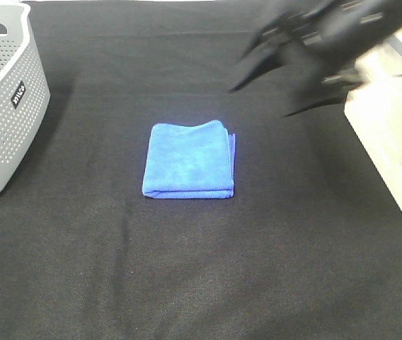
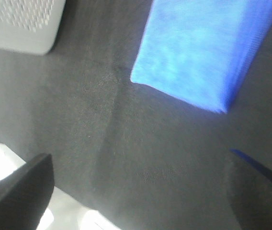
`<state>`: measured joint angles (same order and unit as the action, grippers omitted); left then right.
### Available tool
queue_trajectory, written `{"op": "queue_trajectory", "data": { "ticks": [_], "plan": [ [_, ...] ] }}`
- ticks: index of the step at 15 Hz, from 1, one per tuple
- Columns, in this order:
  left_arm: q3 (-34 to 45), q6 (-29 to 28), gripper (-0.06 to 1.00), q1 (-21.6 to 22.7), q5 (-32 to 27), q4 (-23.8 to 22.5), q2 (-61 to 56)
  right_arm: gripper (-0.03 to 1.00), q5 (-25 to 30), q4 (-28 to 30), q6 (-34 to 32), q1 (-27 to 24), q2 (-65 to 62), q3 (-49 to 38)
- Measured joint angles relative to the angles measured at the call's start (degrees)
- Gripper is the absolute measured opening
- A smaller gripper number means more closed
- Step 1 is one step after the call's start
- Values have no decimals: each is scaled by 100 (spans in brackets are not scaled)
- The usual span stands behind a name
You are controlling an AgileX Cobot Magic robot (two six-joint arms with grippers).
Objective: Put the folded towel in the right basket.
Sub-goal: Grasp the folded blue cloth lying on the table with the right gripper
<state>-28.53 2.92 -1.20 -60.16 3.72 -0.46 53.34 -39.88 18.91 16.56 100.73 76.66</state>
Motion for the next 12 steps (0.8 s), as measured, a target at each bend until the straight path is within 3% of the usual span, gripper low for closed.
{"op": "queue_trajectory", "data": {
  "ticks": [6,12],
  "plan": [
    [0,0,99,0,0,0,0,91,109,-11,-109,97,2687,2275],
    [0,0,99,0,0,0,0,91,206,361,-619,-109,3592,2744]
  ]
}}
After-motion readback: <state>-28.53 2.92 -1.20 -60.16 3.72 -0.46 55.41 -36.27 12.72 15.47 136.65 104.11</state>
